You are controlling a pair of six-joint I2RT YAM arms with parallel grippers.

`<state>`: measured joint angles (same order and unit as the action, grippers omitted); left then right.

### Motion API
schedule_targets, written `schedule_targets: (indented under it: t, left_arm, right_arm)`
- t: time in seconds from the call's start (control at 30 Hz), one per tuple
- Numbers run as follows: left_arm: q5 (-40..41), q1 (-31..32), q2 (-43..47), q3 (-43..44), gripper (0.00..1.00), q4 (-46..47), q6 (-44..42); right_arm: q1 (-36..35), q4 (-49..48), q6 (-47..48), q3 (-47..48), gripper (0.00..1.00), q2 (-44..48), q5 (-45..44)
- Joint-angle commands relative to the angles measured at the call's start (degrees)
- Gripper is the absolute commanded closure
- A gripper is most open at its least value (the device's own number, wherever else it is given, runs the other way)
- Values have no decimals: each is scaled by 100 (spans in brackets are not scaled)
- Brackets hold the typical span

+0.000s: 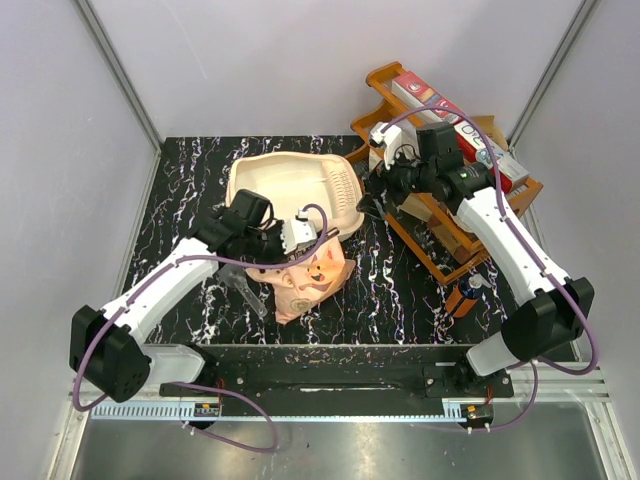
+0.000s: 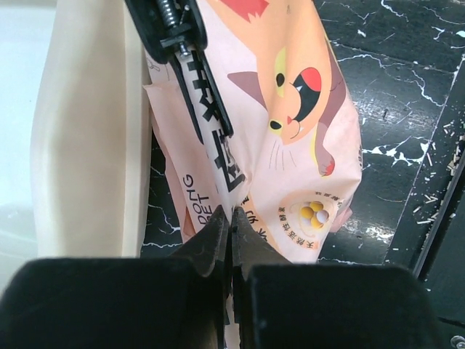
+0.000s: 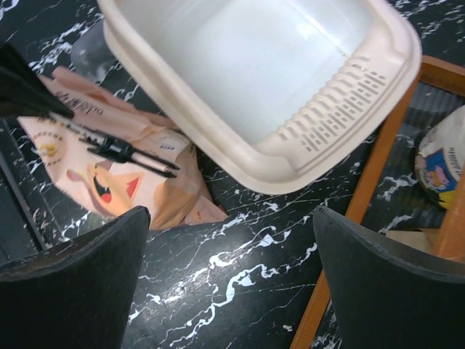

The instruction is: Fill the litter box with clean litter

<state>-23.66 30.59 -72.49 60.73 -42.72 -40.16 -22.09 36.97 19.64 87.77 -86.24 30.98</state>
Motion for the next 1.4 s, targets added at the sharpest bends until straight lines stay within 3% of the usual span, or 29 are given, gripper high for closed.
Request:
schedule_targets:
  t: [0.0,0.13,0.3,0.4,0.57,0.63,0.67,0.77,0.9,1.13,1.37]
  left_arm:
    - [-209,-264,236,395,100,1028,-246]
    - [-235,-430,-159,939,100,1143,-913]
    - [-455,-598,-678,1547,100,959,-818]
    - [-631,-624,-635,1111,100,914,-520]
    - [-859,-642,-214,335,100,1590,314]
    - [-912,-651,-55,247,82,1670,674]
    - [-965,-642,-11,238,58,1670,789]
    - [-878,-642,200,220,34,1837,1255]
    - [-641,-642,314,264,21,1873,1826]
    - [124,-1055,305,238,18,2048,2635]
    - [1247,-1099,-1,343,12,1443,2347]
  right_arm:
    - [-41,293,357,215,0,-42,567]
    - [-41,293,347,267,0,-69,584]
    - [-33,284,365,294,0,-113,523]
    - [-41,302,374,267,0,-95,549]
    - [-33,530,611,302,0,-78,391]
    - [-59,671,716,337,0,-86,347]
    - [-68,688,717,364,0,-86,286]
    - [-85,715,778,434,0,-104,172]
    - [-269,707,1515,741,1,-306,-48]
    - [-1006,1241,2999,1689,0,-561,-338]
    - [-1903,2233,4845,1946,0,-263,-1058]
